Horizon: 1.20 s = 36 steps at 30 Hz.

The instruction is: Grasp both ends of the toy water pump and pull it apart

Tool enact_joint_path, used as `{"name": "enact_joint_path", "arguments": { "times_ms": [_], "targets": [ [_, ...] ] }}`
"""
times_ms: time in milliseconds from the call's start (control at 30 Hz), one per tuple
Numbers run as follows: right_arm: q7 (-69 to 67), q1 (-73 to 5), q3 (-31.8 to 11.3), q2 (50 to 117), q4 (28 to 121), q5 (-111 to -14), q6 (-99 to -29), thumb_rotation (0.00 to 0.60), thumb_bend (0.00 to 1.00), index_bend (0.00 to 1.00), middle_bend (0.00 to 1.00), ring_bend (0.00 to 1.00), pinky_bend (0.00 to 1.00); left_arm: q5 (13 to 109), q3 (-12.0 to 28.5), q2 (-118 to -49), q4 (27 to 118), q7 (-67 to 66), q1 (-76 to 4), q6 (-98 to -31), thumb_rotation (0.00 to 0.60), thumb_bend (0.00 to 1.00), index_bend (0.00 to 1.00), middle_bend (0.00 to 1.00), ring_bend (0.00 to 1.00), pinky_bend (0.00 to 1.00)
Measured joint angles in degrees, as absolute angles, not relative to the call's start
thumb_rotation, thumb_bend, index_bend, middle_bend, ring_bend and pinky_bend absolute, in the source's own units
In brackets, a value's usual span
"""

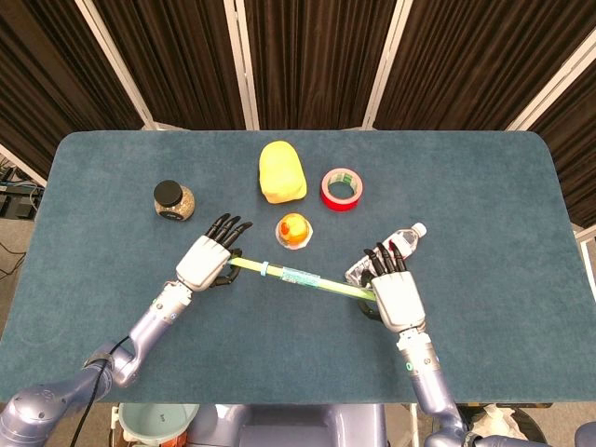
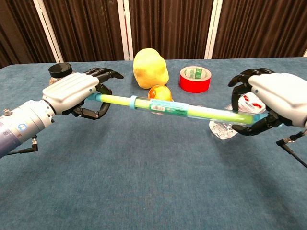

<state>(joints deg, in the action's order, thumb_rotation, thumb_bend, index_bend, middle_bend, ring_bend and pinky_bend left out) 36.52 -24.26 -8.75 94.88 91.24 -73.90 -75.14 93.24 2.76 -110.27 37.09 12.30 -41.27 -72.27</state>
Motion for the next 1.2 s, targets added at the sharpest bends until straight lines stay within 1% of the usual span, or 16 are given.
{"name": "enact_joint_path", "arguments": {
  "times_ms": [300,467,700,1000,1200],
  "targets": [
    [37.0,-23.6,-9.9,93.3,90.9,-72.3,-76.3,0.6,0.41,0.84,0.21,0.09,0.0,93.4,2.4,-107.5,40.2,10.2,-40.1,-74.7,0.6,0.7,0.71,0.08,0.0,0.0],
    [36.2,-23.3,-11.3,91.8,90.9,-71.3,-76.9,0.6,0.41,0.84,0.21,0.09,0.0,93.5,2.0,-106.1,41.4,9.6,-39.2,-75.6,0.6,0.7,0.71,0.08,0.0,0.0],
    [34.9,-22.8,-13.2,89.1,91.0,-69.7,-77.8,0.6,0.41,0.84,0.21,0.09,0.0,94.2,1.3,-104.2,42.9,9.2,-37.8,-78.5,0.6,0.7,0.71,0.08,0.0,0.0],
    [32.4,-22.0,-14.8,86.2,90.8,-67.9,-78.4,0.6,0.4,0.84,0.22,0.1,0.0,94.7,1.5,-102.9,43.1,8.4,-36.0,-83.3,0.6,0.71,0.71,0.09,0.0,0.0],
    [31.3,-21.8,-15.9,84.5,90.7,-66.7,-78.6,0.6,0.4,0.84,0.22,0.1,0.0,94.6,1.6,-101.1,43.2,9.7,-35.1,-84.5,0.6,0.71,0.71,0.09,0.0,0.0]
  ]
}}
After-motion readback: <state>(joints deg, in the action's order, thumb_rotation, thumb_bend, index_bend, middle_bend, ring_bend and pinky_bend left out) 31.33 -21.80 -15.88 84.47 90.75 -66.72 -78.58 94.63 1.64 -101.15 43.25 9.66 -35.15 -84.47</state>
